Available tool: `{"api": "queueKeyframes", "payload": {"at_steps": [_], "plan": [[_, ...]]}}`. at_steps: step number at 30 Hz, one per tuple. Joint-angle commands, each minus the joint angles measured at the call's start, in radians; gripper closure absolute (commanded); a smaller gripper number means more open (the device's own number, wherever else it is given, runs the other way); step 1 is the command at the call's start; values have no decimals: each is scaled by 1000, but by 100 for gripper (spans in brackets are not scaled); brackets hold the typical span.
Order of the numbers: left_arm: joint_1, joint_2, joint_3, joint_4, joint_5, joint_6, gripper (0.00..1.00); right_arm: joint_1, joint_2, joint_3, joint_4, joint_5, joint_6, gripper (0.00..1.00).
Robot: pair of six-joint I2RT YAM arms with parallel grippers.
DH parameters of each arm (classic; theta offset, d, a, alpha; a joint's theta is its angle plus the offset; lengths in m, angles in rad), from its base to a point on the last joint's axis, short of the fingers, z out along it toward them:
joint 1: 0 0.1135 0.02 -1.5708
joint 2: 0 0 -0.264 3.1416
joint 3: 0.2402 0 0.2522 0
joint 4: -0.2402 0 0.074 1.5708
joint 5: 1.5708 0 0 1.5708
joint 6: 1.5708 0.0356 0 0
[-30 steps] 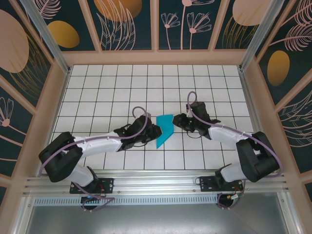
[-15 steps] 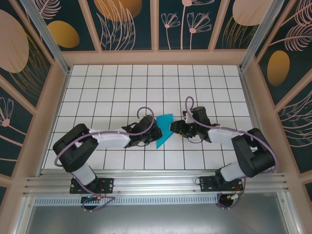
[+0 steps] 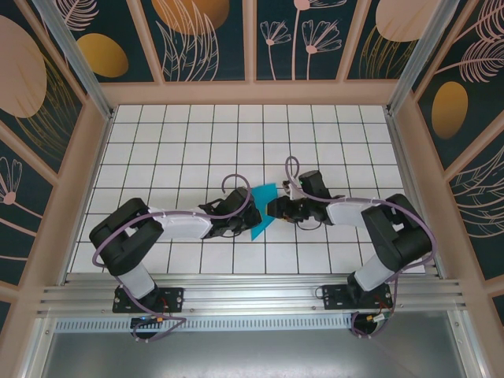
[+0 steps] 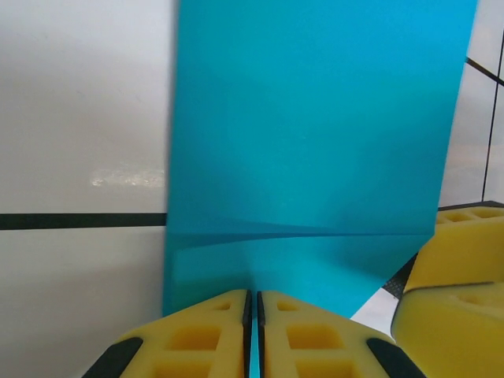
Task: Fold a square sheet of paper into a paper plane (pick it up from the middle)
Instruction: Fourth fold the wing at the center of the table.
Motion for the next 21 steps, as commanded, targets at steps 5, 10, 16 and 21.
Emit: {"api": "queueKeyframes", "payload": {"at_steps": [5,10,16,21], "plan": [[6,12,-5,-29,-30,7,85,12,52,83,-80,2,-201,60],[6,0,-21,-31,-46,12,85,13,73,101,-97,-38,-260,64],[6,-27,-36,-28,-58,22,83,14,102,127,-108,-43,-290,65],[6,-87,-74,-20,-91,41,79,14,136,143,-84,-53,-259,78]]}}
